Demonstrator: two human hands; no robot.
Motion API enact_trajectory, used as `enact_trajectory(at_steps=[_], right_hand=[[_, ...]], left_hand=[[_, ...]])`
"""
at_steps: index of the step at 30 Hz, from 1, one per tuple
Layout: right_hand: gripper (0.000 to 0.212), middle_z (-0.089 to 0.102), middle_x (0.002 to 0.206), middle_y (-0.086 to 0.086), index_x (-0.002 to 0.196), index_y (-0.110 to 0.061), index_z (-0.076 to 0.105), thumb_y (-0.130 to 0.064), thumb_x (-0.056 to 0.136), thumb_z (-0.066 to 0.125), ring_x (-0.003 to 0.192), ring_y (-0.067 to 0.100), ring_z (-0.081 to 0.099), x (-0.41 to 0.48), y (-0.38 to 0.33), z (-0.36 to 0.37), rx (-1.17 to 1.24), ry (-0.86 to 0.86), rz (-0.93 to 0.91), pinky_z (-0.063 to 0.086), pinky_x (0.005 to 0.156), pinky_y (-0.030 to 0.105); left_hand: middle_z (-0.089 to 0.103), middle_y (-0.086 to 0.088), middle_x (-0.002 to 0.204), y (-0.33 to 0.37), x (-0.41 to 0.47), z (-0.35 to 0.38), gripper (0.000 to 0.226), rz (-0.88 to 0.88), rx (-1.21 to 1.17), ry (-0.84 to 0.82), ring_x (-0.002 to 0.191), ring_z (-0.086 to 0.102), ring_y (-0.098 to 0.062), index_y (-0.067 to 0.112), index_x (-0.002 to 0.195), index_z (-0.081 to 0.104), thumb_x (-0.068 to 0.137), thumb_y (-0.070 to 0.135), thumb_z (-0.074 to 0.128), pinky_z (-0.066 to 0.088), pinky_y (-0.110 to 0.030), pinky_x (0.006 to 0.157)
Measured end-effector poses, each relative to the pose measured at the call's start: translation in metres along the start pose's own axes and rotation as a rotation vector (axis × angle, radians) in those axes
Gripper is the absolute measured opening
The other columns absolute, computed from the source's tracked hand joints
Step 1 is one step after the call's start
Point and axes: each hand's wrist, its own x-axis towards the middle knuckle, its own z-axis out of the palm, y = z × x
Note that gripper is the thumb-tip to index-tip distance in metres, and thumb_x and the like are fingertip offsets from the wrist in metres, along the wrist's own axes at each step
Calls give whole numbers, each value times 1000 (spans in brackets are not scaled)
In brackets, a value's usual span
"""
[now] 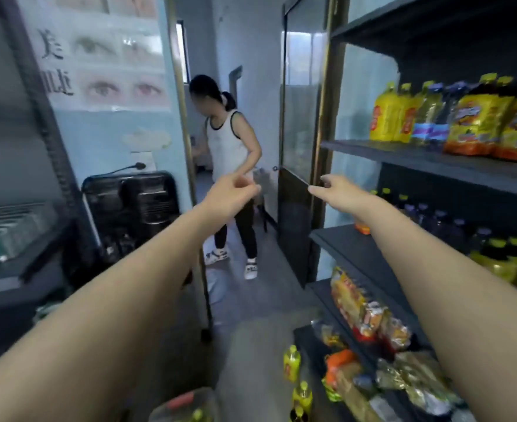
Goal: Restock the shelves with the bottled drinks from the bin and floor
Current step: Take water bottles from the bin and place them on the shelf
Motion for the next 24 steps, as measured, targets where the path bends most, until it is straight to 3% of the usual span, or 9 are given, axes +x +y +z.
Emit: enact_trajectory(at_steps=[2,7,11,13,16,19,24], right_hand=[[64,33,150,14,145,-3,29,-40,96,47,133,29,39,-4,-30,49,-11,-108,-31,34,104,31],[65,21,156,8,148,-6,20,-38,97,45,141,25,27,-23,-86,158,-80,-314,-110,28,110,31],[63,31,152,11,147,-5,25,-38,98,44,126,23,43,-40,-109,229,-120,-436,-133,36,93,30],[58,36,148,12,144,-3,29,-35,98,45,127,27,44,-49,-114,259,-131,-493,-145,37,93,30],[57,36,148,12,144,-4,30,-36,98,44,133,29,38,-54,-110,303,-176,-579,-162,33,103,33],[64,25,155,12,147,-3,22,-38,98,43,140,28,28,-52,-94,348,-215,-652,-163,27,110,32],[64,26,153,15,147,-2,24,-37,98,45,141,29,27,-37,-48,425,-243,-750,-158,26,112,33]], left_hand=[[63,-4,101,-34,-24,-37,20,-53,140,9,99,57,-18,14,105,61,90,26,56,44,-33,88],[58,-8,126,-108,-83,-111,37,-192,430,-62,117,53,-24,10,121,56,92,32,54,41,-29,93],[53,-8,133,-163,-119,-150,43,-306,527,-108,122,49,-24,10,129,50,93,33,52,38,-27,93],[52,-10,134,-190,-133,-163,45,-357,570,-134,122,49,-25,8,130,49,93,33,53,38,-27,92],[51,-14,131,-232,-150,-169,47,-428,636,-155,120,49,-29,5,128,49,92,35,53,38,-30,90],[54,-18,123,-278,-163,-160,44,-496,698,-189,113,51,-34,3,120,52,92,36,52,40,-33,83],[46,-16,132,-344,-169,-120,49,-596,843,-265,122,43,-35,8,129,48,92,41,47,39,-41,98]])
